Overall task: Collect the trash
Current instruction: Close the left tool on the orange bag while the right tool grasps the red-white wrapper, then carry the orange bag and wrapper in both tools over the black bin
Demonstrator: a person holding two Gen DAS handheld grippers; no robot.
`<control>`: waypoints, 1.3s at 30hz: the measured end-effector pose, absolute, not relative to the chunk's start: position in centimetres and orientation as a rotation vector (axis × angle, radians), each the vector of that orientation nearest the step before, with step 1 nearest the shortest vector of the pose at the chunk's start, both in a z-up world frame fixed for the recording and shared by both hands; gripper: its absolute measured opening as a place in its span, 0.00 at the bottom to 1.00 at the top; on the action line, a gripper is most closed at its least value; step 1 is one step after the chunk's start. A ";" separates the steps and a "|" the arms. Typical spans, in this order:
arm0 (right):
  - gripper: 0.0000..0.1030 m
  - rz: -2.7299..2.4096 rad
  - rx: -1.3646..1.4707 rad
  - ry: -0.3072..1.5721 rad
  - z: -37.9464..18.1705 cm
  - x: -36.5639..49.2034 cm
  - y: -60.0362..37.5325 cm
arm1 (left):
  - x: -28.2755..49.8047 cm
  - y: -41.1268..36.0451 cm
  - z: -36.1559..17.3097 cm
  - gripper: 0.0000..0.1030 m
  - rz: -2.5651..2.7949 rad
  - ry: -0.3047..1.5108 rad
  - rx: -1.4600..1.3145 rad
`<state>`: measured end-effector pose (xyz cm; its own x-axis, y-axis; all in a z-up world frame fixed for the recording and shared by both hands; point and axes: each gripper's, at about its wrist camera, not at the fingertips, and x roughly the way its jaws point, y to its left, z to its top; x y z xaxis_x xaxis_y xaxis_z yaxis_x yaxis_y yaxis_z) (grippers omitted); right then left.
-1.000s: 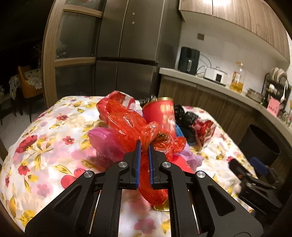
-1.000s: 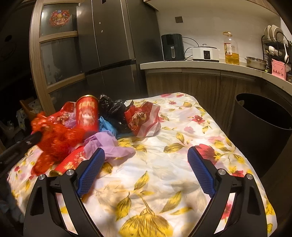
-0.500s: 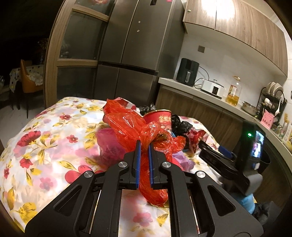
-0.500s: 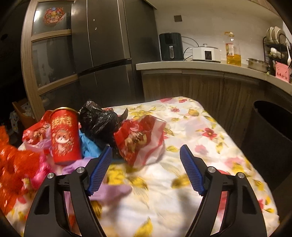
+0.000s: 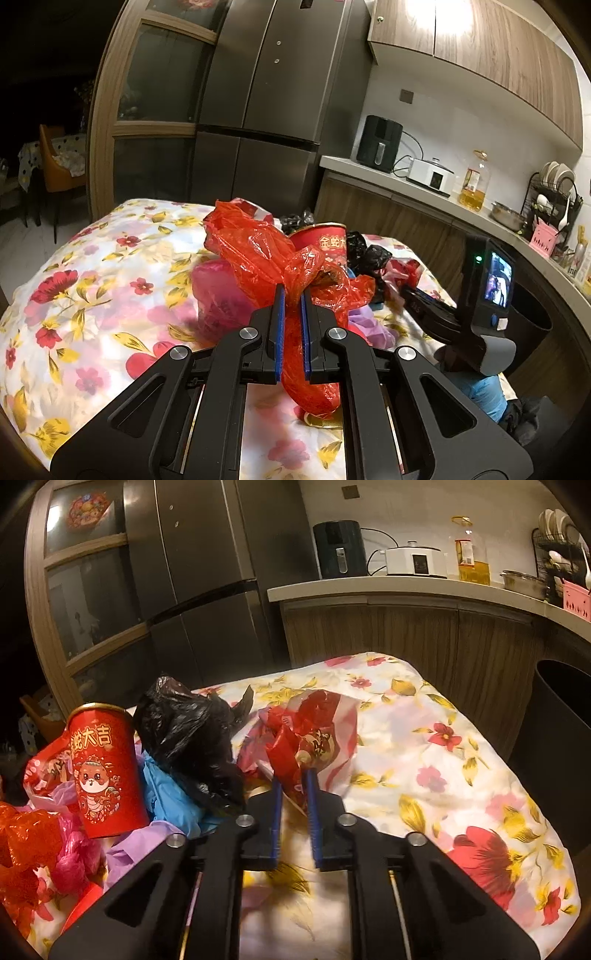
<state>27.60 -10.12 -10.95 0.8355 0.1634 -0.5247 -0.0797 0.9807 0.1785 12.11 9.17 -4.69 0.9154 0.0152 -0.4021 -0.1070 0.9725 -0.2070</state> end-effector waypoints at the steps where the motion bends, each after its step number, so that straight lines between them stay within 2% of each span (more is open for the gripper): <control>1: 0.10 0.123 0.150 0.560 -10.8 27.3 -10.4 | 12.1 9.2 -4.7 0.07 0.061 0.410 -0.230; 26: 0.08 0.089 0.205 0.431 -7.2 17.2 -18.3 | 8.6 2.8 -2.2 0.07 -0.005 0.330 -0.163; 39: 0.08 0.062 0.219 0.382 -5.8 14.5 -22.4 | 10.4 -3.4 -1.4 0.07 -0.108 0.316 -0.106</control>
